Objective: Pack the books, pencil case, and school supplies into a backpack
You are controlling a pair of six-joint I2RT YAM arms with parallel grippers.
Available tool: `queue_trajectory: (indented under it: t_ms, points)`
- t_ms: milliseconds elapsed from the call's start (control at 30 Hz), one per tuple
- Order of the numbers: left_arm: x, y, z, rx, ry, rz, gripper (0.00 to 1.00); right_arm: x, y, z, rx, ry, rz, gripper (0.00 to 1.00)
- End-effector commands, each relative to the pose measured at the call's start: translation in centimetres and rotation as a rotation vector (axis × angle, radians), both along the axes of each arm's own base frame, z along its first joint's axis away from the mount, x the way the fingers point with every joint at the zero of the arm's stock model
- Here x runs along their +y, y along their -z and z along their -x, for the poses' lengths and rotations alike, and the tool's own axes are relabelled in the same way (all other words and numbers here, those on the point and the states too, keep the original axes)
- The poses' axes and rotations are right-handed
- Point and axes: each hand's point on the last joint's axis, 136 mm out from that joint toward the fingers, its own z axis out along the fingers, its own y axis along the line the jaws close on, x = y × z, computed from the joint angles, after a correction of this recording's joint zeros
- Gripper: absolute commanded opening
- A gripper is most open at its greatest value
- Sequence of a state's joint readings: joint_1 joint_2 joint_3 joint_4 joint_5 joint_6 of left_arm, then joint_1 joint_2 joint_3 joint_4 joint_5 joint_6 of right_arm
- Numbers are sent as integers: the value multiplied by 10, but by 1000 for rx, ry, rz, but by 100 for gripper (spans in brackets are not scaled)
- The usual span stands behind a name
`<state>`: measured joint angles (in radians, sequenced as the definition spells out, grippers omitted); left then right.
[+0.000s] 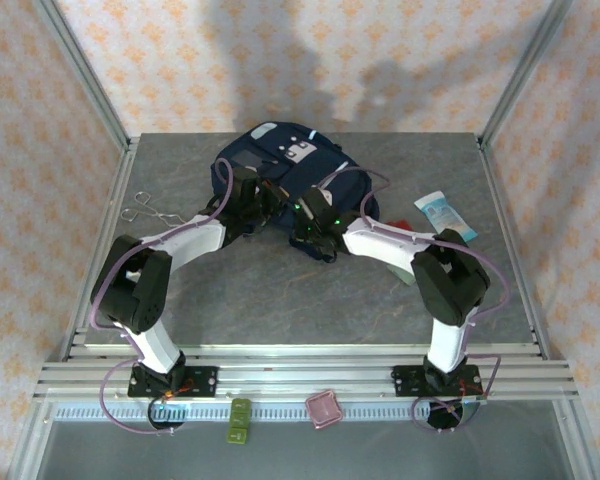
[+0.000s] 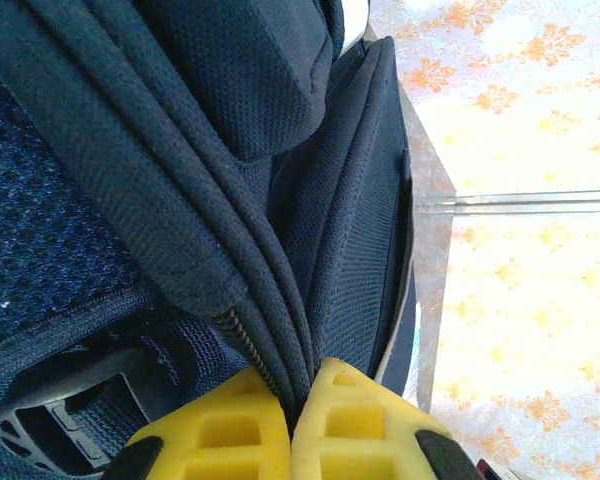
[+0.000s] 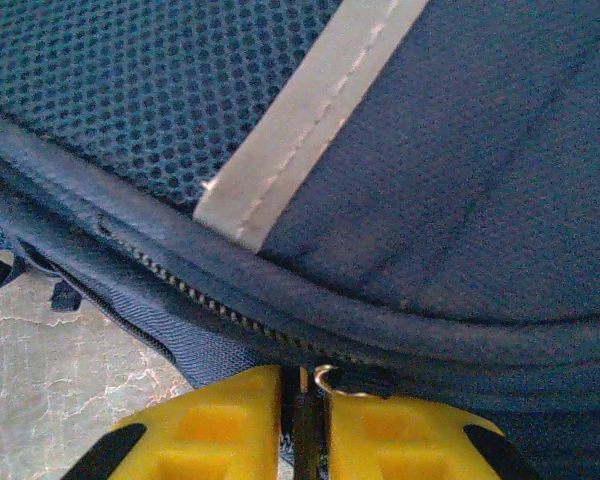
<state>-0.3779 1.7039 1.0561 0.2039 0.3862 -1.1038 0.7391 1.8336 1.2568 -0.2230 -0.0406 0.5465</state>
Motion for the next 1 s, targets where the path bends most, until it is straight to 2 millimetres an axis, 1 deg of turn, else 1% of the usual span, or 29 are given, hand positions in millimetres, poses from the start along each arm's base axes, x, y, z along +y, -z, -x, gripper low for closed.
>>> queue_trajectory:
  t_ms: [0, 100, 233, 333, 400, 500, 567, 667, 733, 833, 900, 967]
  points:
    - [-15, -68, -1, -173, 50, 110, 0, -17, 12, -5, -1, 67, 68, 9]
    - [-15, -66, -1, -168, 53, 108, 0, -20, 3, -7, -22, 80, 71, 0]
    - [-11, -64, -1, -166, 43, 91, 0, -25, -8, -6, -22, 73, 97, 0]
    - [-1, -60, -3, -161, 20, 66, 0, -36, -16, -1, -11, 55, 115, 0]
    - [8, -57, -3, -158, 3, 50, 0, -51, -16, 5, 12, 46, 150, 0]
    - [21, -52, -2, -151, -11, 17, 0, -91, -5, 6, 60, 89, 222, 0]
    - [25, -47, 1, -145, -13, 8, 0, -121, 5, 5, 91, 132, 256, 0]
    - [25, -43, 3, -137, -10, 2, 0, -151, 11, 2, 91, 189, 331, 0]
    - [25, -42, 4, -137, -7, 3, 0, -156, 8, 0, 68, 205, 352, 0]
    - [26, -39, 3, -134, -4, -10, 0, -152, -3, -2, 32, 199, 322, 0]
    - [26, -37, 2, -138, 1, -35, 0, -142, -10, 0, 19, 149, 285, 0]
    - [26, -35, -3, -143, 15, -66, 0, -125, -18, 7, -2, 92, 249, 0]
